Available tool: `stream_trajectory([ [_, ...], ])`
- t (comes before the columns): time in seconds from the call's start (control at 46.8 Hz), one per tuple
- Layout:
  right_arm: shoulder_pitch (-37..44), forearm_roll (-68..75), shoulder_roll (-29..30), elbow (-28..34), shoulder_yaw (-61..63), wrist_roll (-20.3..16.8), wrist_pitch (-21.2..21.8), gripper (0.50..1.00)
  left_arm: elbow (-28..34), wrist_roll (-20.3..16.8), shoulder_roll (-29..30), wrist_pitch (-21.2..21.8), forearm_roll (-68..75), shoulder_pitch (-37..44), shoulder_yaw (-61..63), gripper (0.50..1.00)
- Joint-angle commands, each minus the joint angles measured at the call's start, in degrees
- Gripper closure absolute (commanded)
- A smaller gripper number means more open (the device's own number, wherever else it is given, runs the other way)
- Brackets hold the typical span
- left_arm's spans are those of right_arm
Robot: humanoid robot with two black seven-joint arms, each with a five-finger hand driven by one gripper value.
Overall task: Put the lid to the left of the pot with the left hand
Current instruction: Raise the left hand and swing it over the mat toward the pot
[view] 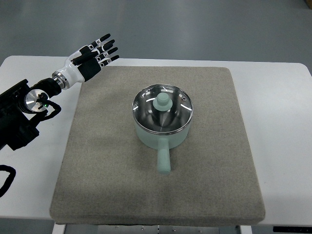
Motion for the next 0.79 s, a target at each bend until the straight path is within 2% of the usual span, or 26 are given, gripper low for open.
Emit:
stream_trajectory([
  [0.0, 0.0, 0.0, 0.0, 0.0, 0.0, 0.0, 0.0, 0.579, -0.09, 0.0, 0.03, -0.08, 0.03, 0.0, -0.09, 0.504],
  [0.577, 0.0, 0.0, 0.0, 0.0, 0.0, 0.0, 0.0, 0.577, 1.23, -0.26, 0.91, -0.26, 0.82, -1.14, 0.08, 0.504],
  [0.769, 0.0, 0.0, 0.0, 0.0, 0.0, 0.0, 0.0, 0.579, 0.44, -0.88, 1.53, -1.93, 4.34, -1.32, 0.0, 0.504],
])
